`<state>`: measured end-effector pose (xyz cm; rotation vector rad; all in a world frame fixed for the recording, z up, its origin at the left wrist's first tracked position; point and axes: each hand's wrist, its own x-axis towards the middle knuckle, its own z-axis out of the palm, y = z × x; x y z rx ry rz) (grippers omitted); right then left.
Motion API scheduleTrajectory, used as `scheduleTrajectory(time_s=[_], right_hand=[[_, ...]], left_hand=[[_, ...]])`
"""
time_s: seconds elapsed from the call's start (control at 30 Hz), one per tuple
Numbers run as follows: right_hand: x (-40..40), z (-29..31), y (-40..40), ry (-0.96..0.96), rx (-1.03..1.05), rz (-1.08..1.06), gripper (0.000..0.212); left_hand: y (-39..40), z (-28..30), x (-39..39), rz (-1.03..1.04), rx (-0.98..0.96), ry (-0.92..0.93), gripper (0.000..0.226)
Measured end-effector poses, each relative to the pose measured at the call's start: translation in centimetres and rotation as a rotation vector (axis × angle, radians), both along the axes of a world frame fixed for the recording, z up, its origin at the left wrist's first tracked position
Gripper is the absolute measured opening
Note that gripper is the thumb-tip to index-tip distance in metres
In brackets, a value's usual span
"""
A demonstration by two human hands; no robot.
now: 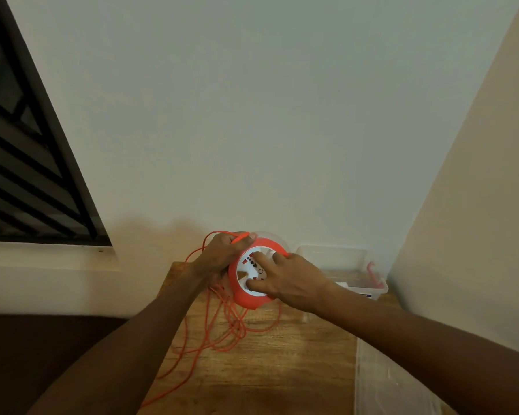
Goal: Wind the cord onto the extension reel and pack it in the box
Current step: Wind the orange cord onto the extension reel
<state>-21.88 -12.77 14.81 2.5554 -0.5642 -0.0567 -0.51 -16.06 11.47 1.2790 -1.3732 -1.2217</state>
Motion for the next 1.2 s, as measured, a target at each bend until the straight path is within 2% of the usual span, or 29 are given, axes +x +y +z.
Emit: scheduleTrajectory(time_s=[0.1,0.23,0.33,0.43,0.57,0.63,0.7,0.73,0.77,0.83,0.97,1.03,1.1,1.2], right_hand=[[0.6,0.3,0.5,-0.055,0.003,-0.078,0.059],[1.6,-0.1,0.6,-0.008,0.003,-0.148,0.061],[1.9,-0.6,0.3,0.006,-0.075,-0.136,0.064],[2.4,-0.8,0.0,-0.212,-0.003,-0.278,0.068],[2.9,-2.2,0.0,-0.638,0.315,-0.510,0.068],[3.2,-2.6,0.0,-0.919,0.660,-0.624,0.072],[3.6,-2.9,0.4,-1.199,1.104,-0.696,0.083],[3.8,-3.1,0.7,-1.280,1.240,-0.711,0.088],[3.9,-3.3,1.0,-1.302,1.289,-0.717,0.091],[3.9,-3.8,1.5,-1.217,1.171,-0.689,0.088],[1.8,-3.2,1.1,-0.802,0.515,-0.532,0.057],[0.6,-2.2,0.8,-0.568,0.267,-0.300,0.046],[-0.3,-1.1,0.6,-0.315,0.142,-0.074,0.039],[-0.2,0.3,0.0,-0.072,0.132,0.010,0.038]], left_hand=[[-0.2,0.3,0.2,-0.010,0.013,0.033,0.042],[-0.3,0.4,0.0,-0.008,0.026,0.047,0.049],[-0.3,0.2,-0.2,0.000,0.023,0.055,0.035],[0.1,0.4,-0.7,0.029,-0.017,0.080,0.023],[0.0,0.2,-0.8,0.102,-0.060,0.065,0.032],[-0.1,-0.2,-0.8,0.149,-0.075,0.050,0.038],[-0.2,-0.4,-0.7,0.190,-0.057,0.105,0.039],[-0.3,-0.5,-0.6,0.187,-0.044,0.125,0.039],[-0.4,-0.6,-0.6,0.169,-0.032,0.123,0.039],[-0.5,-0.6,-0.2,0.123,-0.001,0.102,0.038],[-0.4,-0.3,0.6,0.059,0.049,0.154,0.036],[-0.4,0.0,1.0,0.042,0.051,0.161,0.037],[-0.5,0.5,1.2,0.006,0.062,0.158,0.041],[-0.5,1.1,1.3,-0.062,0.067,0.130,0.047]])
